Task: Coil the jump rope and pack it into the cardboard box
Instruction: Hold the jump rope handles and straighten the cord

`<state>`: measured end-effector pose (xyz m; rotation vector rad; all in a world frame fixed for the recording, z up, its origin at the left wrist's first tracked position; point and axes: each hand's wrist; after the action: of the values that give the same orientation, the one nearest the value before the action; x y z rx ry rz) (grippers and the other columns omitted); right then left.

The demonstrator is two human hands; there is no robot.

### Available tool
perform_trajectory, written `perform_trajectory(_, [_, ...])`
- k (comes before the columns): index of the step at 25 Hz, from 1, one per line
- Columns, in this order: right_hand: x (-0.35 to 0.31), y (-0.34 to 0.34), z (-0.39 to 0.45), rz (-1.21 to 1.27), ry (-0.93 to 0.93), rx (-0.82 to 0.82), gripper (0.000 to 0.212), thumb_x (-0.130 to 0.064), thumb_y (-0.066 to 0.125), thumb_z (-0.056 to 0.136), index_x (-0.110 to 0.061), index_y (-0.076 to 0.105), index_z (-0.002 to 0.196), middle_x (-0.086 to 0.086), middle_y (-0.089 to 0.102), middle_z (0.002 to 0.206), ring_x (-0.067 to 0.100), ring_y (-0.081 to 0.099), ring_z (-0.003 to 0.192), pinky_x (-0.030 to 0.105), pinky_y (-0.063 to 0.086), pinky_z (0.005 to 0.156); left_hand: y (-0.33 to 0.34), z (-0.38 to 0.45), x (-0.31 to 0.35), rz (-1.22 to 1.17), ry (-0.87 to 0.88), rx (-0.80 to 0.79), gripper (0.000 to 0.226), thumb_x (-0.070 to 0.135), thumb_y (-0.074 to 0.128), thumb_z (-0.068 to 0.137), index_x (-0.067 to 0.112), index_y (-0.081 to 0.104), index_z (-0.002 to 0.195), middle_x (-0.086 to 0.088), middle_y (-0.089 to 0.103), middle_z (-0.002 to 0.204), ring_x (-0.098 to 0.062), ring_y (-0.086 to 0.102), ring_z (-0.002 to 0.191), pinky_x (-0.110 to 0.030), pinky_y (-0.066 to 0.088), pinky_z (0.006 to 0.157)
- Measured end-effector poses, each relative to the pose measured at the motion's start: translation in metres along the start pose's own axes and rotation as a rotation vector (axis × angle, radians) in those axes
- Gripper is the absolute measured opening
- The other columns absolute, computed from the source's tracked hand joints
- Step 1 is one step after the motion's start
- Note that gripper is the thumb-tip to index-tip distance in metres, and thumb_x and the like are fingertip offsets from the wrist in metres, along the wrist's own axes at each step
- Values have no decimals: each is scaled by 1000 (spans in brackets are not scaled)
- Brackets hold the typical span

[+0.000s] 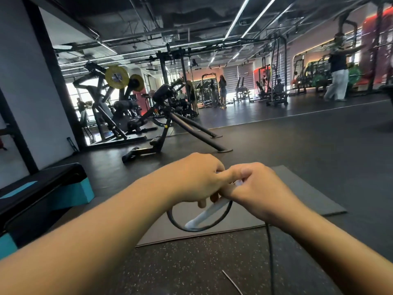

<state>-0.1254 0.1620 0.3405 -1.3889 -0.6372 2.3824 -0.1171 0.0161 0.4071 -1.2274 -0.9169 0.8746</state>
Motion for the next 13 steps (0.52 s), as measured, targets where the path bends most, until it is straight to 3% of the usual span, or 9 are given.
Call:
perform_trajectory(3, [7, -5, 1, 57, -25, 42, 31, -48, 76, 60, -18, 72, 67, 0, 60, 57, 11, 46, 58, 29, 39, 53, 15, 0, -10, -82, 31, 61, 67, 82, 33, 79, 23, 64, 88, 6, 69, 79, -10, 62, 74, -31, 49, 71])
perform_trajectory(6, [11, -4, 2, 86, -64, 25, 37, -46, 83, 59, -16, 72, 79, 12, 73, 72, 28, 59, 64, 39, 53, 58, 19, -3, -15, -251, -1, 86, 62, 85, 50, 71, 25, 62, 84, 11, 66, 71, -5, 61, 69, -32, 49, 70])
perform_trajectory(9, [11, 0, 0, 199, -85, 31, 38, -42, 83, 56, -18, 70, 83, 16, 74, 74, 20, 59, 63, 50, 57, 64, 20, 0, -18, -365, 39, 66, 66, 77, 59, 77, 11, 62, 80, 10, 57, 59, -8, 53, 56, -34, 46, 62])
perform_trajectory(11, [11, 0, 0, 262, -90, 24, 41, -38, 85, 60, -26, 63, 92, 15, 74, 70, 14, 58, 61, 44, 55, 58, 18, -1, -19, -402, 68, 37, 62, 70, 58, 83, 9, 58, 74, 9, 50, 55, -9, 43, 49, -26, 36, 53])
perform_trajectory(13, [10, -2, 1, 293, -69, 0, 57, -37, 87, 63, -30, 47, 104, 7, 64, 61, 12, 48, 55, 30, 43, 52, 19, -3, -22, -461, 71, 15, 53, 64, 57, 88, 14, 56, 71, 8, 46, 53, -8, 38, 44, -19, 32, 46])
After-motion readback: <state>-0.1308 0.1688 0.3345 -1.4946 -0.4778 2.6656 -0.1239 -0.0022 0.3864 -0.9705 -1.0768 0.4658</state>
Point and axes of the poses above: each hand's wrist, its own z-axis towards the middle knuckle, its own y-axis out of the palm, x = y × z
